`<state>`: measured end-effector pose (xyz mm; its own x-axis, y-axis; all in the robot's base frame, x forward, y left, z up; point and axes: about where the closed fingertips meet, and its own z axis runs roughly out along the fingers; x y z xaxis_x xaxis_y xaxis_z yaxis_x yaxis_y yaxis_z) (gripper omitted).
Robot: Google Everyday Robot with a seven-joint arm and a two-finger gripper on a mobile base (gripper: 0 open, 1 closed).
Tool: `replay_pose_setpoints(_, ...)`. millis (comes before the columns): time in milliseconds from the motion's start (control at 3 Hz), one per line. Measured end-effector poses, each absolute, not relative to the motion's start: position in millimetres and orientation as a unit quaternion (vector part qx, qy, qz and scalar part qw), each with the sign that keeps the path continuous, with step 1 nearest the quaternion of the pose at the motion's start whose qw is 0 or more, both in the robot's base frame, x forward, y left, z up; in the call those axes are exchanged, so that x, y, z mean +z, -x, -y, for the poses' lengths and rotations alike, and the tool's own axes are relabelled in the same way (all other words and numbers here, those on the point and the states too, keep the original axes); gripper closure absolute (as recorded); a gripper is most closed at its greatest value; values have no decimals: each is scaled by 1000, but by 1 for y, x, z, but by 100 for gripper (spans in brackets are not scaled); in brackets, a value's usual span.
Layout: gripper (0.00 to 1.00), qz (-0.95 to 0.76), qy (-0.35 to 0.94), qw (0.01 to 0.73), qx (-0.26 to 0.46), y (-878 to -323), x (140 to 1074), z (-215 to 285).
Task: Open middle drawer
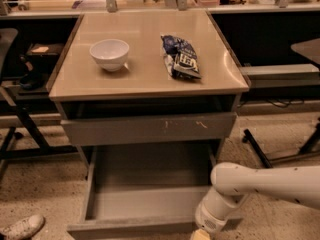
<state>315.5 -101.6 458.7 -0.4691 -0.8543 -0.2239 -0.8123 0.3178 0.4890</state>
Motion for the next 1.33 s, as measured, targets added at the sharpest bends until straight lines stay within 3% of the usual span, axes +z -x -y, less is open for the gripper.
replay_pose_setpoints(333, 0, 811, -514, 38, -278, -317, 459, 100)
replay_pose_setpoints(667, 0, 819, -485, 51, -303, -269, 471, 119)
replay_pose_setpoints(1333, 0, 825, -480, 32, -296, -276, 489, 128)
